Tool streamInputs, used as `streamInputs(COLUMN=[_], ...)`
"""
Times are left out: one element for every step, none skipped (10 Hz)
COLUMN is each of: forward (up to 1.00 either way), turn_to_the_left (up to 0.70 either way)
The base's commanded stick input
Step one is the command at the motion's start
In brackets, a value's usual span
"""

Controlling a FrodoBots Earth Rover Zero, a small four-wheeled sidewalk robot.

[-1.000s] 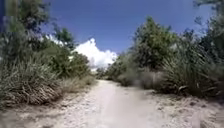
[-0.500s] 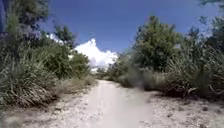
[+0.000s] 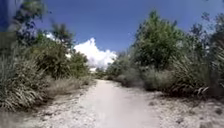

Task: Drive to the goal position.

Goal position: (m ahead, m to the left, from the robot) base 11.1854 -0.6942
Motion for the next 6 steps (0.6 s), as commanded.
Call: streamInputs(forward=[0.44, 0.44, 0.44, 0.44, 0.44, 0.44], turn_to_the_left=[0.02, 0.02, 0.02, 0.02, 0.02, 0.02])
